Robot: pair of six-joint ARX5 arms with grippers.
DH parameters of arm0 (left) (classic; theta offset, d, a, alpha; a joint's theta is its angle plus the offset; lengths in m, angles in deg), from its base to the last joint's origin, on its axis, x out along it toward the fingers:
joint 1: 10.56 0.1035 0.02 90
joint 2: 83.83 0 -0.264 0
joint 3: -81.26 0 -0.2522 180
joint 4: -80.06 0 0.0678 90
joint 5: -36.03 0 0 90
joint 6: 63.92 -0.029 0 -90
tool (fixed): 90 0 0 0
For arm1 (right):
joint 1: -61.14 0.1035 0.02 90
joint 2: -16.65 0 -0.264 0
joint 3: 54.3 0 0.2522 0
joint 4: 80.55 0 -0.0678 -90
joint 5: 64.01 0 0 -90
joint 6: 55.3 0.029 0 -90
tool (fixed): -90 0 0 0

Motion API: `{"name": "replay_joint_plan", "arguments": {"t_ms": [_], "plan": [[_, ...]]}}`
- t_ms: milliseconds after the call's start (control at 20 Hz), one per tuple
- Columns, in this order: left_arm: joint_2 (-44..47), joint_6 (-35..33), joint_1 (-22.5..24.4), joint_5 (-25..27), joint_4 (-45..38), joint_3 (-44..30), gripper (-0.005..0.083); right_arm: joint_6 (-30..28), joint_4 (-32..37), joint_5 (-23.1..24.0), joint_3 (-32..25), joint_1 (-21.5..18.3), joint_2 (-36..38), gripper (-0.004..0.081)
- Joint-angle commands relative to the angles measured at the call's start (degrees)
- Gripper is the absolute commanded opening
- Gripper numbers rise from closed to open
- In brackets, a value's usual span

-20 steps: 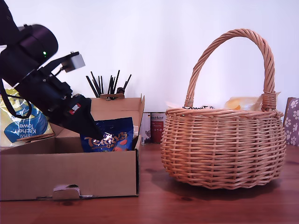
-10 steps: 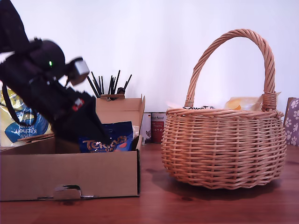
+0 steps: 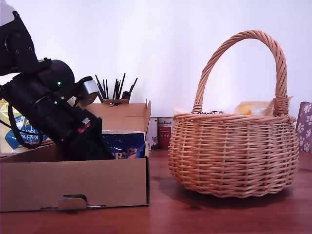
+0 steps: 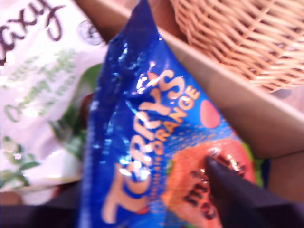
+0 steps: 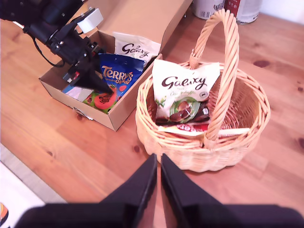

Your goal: Move the bags of Easter eggs from the cardboard box on the left into the woven basket on the right side.

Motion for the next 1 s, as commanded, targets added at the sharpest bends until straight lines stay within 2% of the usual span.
{"name": "replay_joint_plan", "arguments": {"t_ms": [0, 250, 500, 950], "plan": [[-1.68, 0.09, -0.28, -0.42, -0.87, -0.59, 0.0111, 0.0, -1.46, -0.04, -1.38, 0.07, -0.22, -0.0013], [-0.63, 0.15, -0.28, -0.46, -2.05, -0.5, -0.0024, 0.02, -2.51, 0.0, -1.38, 0.07, -0.2, -0.0013], [6.29, 0.55, 0.26, -0.46, 0.35, -0.48, -0.0024, -0.02, -1.22, 0.44, -1.38, 0.07, -0.2, -0.0013], [21.84, 2.16, 0.24, -0.57, 3.23, -0.48, -0.0024, -0.04, 6.21, 1.46, -1.38, 0.07, -0.2, -0.0013]]}}
